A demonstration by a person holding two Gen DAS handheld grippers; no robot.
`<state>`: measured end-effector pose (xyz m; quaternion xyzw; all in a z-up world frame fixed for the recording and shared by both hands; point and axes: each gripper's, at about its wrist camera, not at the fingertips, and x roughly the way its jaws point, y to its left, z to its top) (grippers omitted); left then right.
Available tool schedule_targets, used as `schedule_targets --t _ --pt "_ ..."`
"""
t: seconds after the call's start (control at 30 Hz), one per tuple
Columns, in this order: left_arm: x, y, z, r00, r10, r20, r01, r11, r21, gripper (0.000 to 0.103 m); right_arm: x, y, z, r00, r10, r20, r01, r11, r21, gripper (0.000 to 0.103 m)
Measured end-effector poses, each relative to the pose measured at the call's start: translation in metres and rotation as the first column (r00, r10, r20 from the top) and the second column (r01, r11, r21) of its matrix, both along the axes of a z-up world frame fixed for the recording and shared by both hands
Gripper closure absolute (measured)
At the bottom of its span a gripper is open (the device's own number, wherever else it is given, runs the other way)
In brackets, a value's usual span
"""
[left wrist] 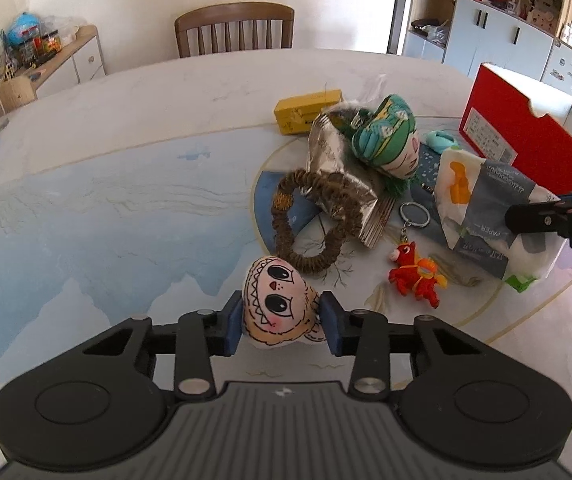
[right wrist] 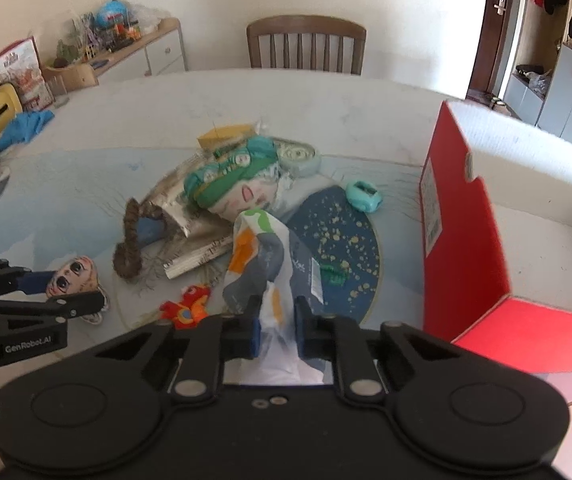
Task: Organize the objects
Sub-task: 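Grasp the cartoon-face plush with left gripper while right grasps white snack bag, then carry the plush and snack bag with both grippers over the red box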
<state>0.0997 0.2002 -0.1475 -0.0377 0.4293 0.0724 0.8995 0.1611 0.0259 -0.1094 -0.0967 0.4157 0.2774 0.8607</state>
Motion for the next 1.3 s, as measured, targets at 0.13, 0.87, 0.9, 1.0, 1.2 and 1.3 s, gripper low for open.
schedule_targets --t 0.13,0.87,0.9,1.0,1.2,1.3 --pt "-0.001 -0.005 0.020 0.999 -0.035 0.014 0.035 0.999 0.024 0.064 -0.002 -0.007 0.019 1.000 -0.005 0.008 0.005 0.999 0.044 0.089" --pt "0.053 -0.115 0.120 0.979 -0.134 0.156 0.136 0.991 -0.007 0.064 0.042 -0.119 0.090 0.997 -0.054 0.054 0.042 0.978 0.203 0.089" --pt "0.059 -0.122 0.121 0.978 -0.135 0.159 0.138 0.990 -0.009 0.064 0.045 -0.125 0.091 0.997 -0.058 0.056 0.045 0.978 0.204 0.089" --pt "0.074 -0.146 0.123 0.975 -0.147 0.165 0.151 0.988 -0.016 0.064 0.057 -0.146 0.093 0.996 -0.070 0.062 0.055 0.976 0.208 0.089" --pt "0.106 -0.193 0.119 0.971 -0.181 0.158 0.186 0.982 -0.023 0.064 0.076 -0.186 0.091 0.993 -0.094 0.073 0.078 0.977 0.200 0.089" --pt "0.121 -0.215 0.111 0.969 -0.202 0.142 0.206 0.978 -0.018 0.064 0.087 -0.205 0.086 0.991 -0.112 0.066 0.098 0.977 0.191 0.089"
